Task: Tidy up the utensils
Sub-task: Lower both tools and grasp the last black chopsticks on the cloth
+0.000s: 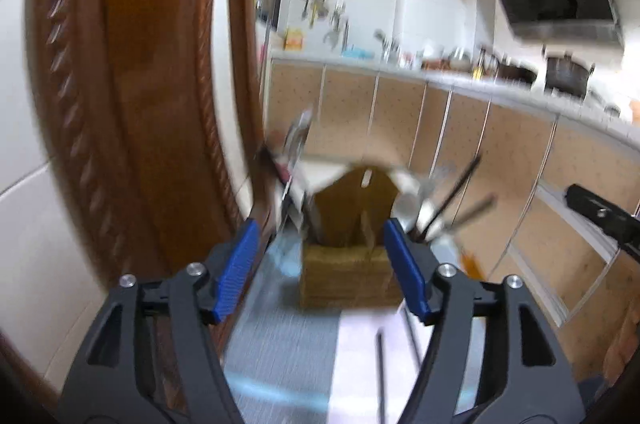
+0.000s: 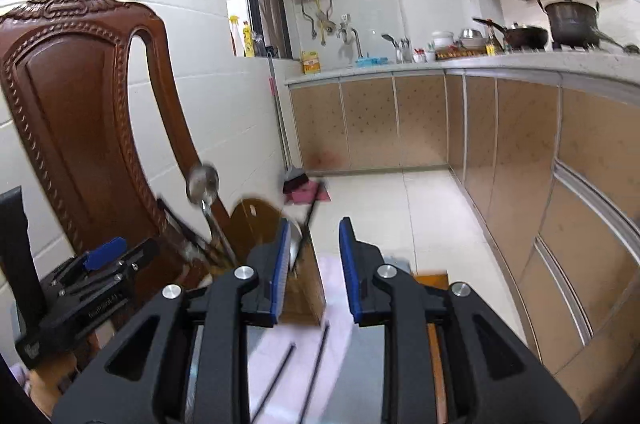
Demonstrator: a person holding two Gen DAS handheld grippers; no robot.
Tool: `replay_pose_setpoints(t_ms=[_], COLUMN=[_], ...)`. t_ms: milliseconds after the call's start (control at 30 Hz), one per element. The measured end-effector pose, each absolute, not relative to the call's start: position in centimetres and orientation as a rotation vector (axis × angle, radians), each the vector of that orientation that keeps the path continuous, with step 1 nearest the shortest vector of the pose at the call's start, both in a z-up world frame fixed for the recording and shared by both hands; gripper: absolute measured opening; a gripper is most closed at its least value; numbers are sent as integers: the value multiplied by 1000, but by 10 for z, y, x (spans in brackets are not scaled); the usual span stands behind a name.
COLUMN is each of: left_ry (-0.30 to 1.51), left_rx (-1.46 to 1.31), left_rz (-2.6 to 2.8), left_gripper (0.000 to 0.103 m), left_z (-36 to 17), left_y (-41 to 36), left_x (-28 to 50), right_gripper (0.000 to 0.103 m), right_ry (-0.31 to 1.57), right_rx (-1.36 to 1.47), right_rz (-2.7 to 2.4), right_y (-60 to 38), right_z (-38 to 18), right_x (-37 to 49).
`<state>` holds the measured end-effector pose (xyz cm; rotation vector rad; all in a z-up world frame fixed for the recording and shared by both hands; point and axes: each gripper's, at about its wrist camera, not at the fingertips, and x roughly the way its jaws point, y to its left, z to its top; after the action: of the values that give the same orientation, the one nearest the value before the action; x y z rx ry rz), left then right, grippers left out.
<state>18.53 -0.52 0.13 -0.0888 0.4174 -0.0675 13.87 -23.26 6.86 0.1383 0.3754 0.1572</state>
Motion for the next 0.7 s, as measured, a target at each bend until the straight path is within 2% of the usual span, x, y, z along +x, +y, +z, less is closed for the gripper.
replay_pose_setpoints(t_ms=[200, 267, 367, 600, 700], left_ry=[833, 936, 1008, 1029, 1055], left_rx=[-114, -81, -65, -57, -54], left_rz=[-105, -131, -155, -167, -183], left_gripper=[66, 66, 66, 66, 66], left_z=[-90, -115, -135, -143, -151], left_y=[-20, -33, -41, -54, -57], left_x=[196, 194, 187, 167, 162], right_gripper=[25, 24, 24, 24, 13], right_ry=[828, 987, 1123, 1183, 1195], right_rx=[125, 135, 116, -41, -93], right_rz=[134, 135, 145, 87, 101], right_y=[-215, -203, -185, -160, -152], right_z=[-34, -69, -100, -115, -113], right_x=[195, 216, 228, 229, 226])
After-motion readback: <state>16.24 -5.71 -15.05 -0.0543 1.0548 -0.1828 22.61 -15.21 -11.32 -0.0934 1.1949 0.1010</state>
